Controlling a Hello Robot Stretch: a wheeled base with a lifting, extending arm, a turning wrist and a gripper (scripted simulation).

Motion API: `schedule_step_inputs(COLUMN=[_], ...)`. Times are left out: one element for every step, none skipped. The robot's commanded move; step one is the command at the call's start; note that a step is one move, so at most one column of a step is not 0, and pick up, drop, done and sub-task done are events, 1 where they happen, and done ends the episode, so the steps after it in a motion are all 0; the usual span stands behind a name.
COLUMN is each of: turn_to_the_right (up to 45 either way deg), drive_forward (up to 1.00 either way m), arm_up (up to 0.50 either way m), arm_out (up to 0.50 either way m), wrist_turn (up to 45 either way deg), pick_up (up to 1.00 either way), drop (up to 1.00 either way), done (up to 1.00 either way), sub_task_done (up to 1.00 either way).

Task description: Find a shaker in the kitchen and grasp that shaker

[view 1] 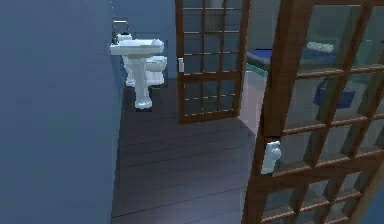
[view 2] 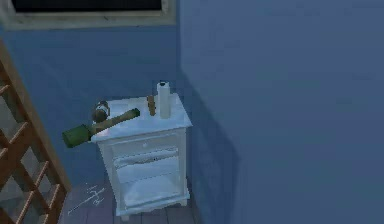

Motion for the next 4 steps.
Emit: schedule_step_inputs(turn_to_the_right=[0.0,-6.0,0.0,21.0], drive_forward=[0.20,0.00,0.70,0.00], arm_up=[0.00,0.00,0.00,0.00], arm_out=[0.00,0.00,0.00,0.00], wrist_turn=[0.0,0.0,0.0,0.0], pick_up=[0.00,0.00,0.00,0.00], drop=[0.00,0.00,0.00,0.00], done=[0.00,0.00,0.00,0.00], sub_task_done=[0.00,0.00,0.00,0.00])
